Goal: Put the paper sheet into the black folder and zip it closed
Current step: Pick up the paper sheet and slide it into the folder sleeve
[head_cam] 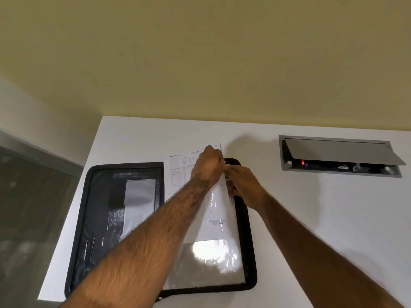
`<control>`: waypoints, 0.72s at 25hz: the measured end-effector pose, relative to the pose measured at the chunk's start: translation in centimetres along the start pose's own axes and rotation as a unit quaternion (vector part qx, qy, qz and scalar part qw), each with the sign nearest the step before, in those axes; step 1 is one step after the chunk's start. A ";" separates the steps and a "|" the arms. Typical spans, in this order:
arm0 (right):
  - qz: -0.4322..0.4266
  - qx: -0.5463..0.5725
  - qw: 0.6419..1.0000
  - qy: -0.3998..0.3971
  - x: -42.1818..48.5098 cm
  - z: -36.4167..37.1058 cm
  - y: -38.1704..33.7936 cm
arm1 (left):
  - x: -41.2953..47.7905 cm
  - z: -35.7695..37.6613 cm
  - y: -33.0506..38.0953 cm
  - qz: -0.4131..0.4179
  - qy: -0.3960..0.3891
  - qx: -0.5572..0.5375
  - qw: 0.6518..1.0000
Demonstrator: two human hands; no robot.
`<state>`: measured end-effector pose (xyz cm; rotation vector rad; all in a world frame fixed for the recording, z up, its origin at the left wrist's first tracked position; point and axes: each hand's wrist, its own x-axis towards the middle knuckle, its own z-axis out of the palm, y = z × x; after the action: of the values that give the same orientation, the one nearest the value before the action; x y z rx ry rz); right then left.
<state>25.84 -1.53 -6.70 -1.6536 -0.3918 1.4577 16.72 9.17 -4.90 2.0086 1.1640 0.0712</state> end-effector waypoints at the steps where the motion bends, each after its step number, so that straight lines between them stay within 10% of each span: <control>1: -0.018 0.006 0.999 0.035 -0.1 0.3 0.5 | 0.0 0.1 -0.1 0.016 0.000 0.010 1.000; 9: -0.066 -0.074 0.979 0.181 0.7 2.2 0.6 | 2.3 -2.2 -2.8 0.014 0.050 0.032 0.998; 18: -0.075 -0.049 0.968 0.233 2.0 2.5 0.3 | 3.0 -3.1 -3.8 -0.014 -0.062 0.058 0.996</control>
<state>23.93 0.70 -8.06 -1.9349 -0.3183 0.9121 14.45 14.29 -6.26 2.0656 1.1390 -0.1355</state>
